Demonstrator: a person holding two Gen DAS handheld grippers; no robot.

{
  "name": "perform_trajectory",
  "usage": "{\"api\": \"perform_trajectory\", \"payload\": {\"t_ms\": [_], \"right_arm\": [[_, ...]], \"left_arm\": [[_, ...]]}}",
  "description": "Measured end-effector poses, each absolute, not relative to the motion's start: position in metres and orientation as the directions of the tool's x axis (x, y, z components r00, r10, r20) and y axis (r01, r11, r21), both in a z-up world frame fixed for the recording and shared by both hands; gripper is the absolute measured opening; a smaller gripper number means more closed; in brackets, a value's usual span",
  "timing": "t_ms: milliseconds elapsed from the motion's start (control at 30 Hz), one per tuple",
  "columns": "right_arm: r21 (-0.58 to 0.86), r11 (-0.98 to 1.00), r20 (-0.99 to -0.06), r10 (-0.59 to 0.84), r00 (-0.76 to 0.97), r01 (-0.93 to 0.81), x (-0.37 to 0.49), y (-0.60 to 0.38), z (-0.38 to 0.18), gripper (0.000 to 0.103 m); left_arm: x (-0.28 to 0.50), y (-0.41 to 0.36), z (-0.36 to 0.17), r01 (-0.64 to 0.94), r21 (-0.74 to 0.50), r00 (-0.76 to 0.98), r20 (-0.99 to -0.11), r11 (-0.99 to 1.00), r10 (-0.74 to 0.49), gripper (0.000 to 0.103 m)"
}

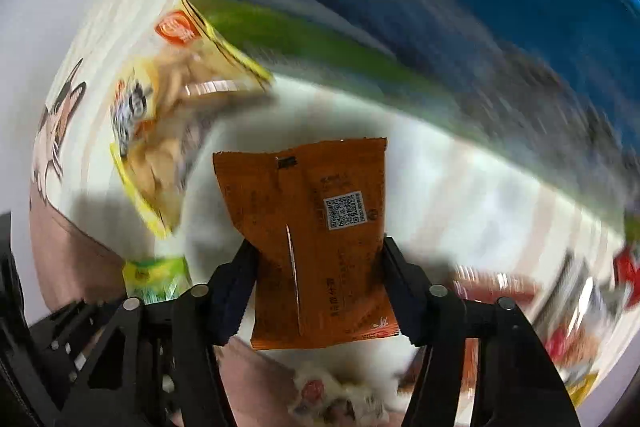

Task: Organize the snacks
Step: 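Grasp the green watermelon gum bag with left tool while right grasps orange cookie packet, then carry the gum bag and orange packet into the box and open both tools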

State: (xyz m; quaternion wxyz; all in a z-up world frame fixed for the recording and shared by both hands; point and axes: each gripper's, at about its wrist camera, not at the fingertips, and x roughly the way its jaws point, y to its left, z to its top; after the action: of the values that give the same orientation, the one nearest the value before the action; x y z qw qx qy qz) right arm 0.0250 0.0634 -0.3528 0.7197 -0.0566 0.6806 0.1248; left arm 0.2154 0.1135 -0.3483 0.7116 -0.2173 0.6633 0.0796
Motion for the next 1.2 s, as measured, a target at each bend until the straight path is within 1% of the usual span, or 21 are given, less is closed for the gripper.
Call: {"api": "perform_trajectory", "payload": {"t_ms": [100,167,333,433,500,633,767,800,833,867,933,1000,1067,1200], "right_arm": [[0.127,0.98,-0.991,0.133,0.03,-0.154,0.003,0.023,-0.351,0.058],[0.159,0.984,-0.987,0.161,0.017,-0.079,-0.012,-0.004,-0.352,0.058],[0.171,0.984,-0.985,0.17,0.016,0.043,-0.049,-0.054,-0.354,0.058],[0.201,0.975,-0.98,0.201,0.016,0.097,-0.06,-0.07,-0.357,0.058],[0.24,0.961,-0.971,0.239,0.018,0.139,-0.064,-0.078,-0.36,0.061],[0.27,0.949,-0.962,0.274,-0.003,0.16,-0.074,-0.074,-0.367,0.067],[0.265,0.953,-0.963,0.269,-0.007,0.149,-0.075,-0.062,-0.372,0.068],[0.261,0.955,-0.964,0.264,-0.006,0.144,-0.078,-0.042,-0.369,0.068],[0.253,0.958,-0.967,0.255,-0.004,0.133,-0.078,-0.036,-0.372,0.068],[0.235,0.965,-0.972,0.237,0.0,0.117,-0.079,-0.033,-0.373,0.068],[0.2,0.976,-0.98,0.199,0.019,0.092,-0.079,-0.021,-0.377,0.064],[0.182,0.981,-0.983,0.18,0.038,0.071,-0.082,-0.008,-0.375,0.058],[0.177,0.983,-0.983,0.174,0.055,0.056,-0.085,-0.002,-0.37,0.057],[0.222,0.973,-0.972,0.216,0.091,0.06,-0.093,-0.004,-0.352,0.056]], "left_arm": [[0.218,0.101,-0.346,-0.341,-0.171,0.113,-0.984,0.924,-0.14,0.053],[0.221,0.085,-0.345,-0.269,-0.143,0.118,-0.986,0.952,-0.115,0.053],[0.227,0.04,-0.343,-0.091,-0.091,0.127,-0.989,0.992,-0.079,0.053],[0.23,0.025,-0.35,-0.046,-0.073,0.105,-0.992,0.996,-0.068,0.053],[0.232,0.021,-0.354,-0.04,-0.062,0.101,-0.993,0.997,-0.058,0.056],[0.237,0.024,-0.362,-0.064,-0.135,0.081,-0.988,0.989,-0.129,0.074],[0.232,0.038,-0.366,-0.088,-0.152,0.084,-0.986,0.984,-0.145,0.074],[0.23,0.04,-0.367,-0.092,-0.151,0.084,-0.986,0.984,-0.144,0.074],[0.225,0.04,-0.368,-0.096,-0.147,0.086,-0.987,0.984,-0.139,0.071],[0.22,0.042,-0.367,-0.105,-0.129,0.092,-0.988,0.986,-0.12,0.061],[0.213,0.045,-0.365,-0.119,-0.112,0.105,-0.989,0.986,-0.1,0.049],[0.208,0.052,-0.362,-0.129,-0.12,0.11,-0.988,0.984,-0.107,0.049],[0.205,0.056,-0.358,-0.13,-0.112,0.114,-0.989,0.985,-0.098,0.049],[0.199,0.063,-0.339,-0.125,-0.115,0.138,-0.986,0.985,-0.098,0.049]]}}
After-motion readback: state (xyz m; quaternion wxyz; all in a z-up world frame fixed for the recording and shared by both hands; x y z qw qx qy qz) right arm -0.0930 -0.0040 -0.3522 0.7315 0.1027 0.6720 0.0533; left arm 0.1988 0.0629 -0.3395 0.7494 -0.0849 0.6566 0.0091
